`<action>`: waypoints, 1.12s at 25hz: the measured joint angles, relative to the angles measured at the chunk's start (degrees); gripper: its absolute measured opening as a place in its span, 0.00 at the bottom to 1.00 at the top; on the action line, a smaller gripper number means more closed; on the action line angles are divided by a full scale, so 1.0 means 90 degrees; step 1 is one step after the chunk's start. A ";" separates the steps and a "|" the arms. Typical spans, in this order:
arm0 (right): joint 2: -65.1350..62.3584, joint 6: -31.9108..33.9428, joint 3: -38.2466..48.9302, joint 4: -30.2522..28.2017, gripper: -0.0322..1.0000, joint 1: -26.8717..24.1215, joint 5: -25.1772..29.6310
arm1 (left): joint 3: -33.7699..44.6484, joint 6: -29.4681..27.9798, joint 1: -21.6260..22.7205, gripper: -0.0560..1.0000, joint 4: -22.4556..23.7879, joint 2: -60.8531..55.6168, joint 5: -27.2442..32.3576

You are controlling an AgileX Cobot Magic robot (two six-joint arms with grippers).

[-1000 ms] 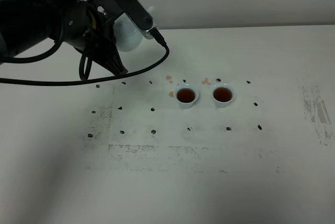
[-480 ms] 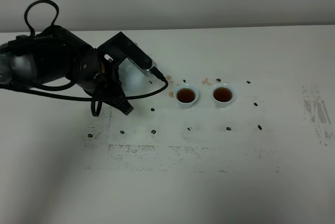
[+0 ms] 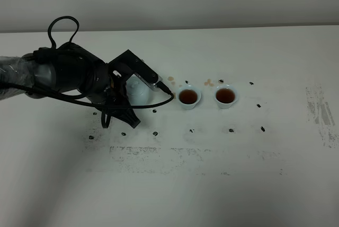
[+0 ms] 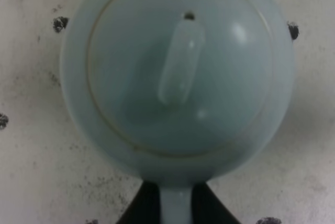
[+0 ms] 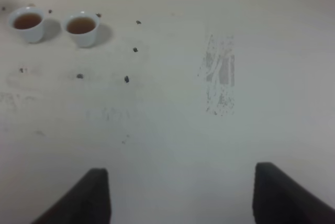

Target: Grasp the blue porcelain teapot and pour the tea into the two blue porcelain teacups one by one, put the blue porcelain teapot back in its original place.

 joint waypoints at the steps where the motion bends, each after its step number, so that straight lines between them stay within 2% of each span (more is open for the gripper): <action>1: 0.0000 0.0000 0.0000 0.0000 0.57 0.0000 0.0000 | 0.0000 -0.0006 0.0000 0.09 -0.0004 -0.0010 0.0000; 12: 0.0000 0.0000 0.0000 0.0000 0.57 0.0000 0.0000 | 0.0186 -0.0293 0.0000 0.09 -0.0033 -0.1023 0.0084; 18: 0.0000 0.0000 0.0000 0.0000 0.57 0.0000 0.0000 | 0.0933 -0.0530 0.0081 0.09 -0.0056 -0.1784 0.0156; 23: 0.0000 0.0000 0.0000 0.0000 0.57 0.0000 0.0000 | 0.1754 -0.1029 0.0322 0.09 -0.0061 -0.2433 0.0199; 28: 0.0000 0.0000 0.0000 0.0000 0.57 0.0000 0.0000 | 0.2410 -0.1184 0.0608 0.09 -0.0052 -0.2752 0.0226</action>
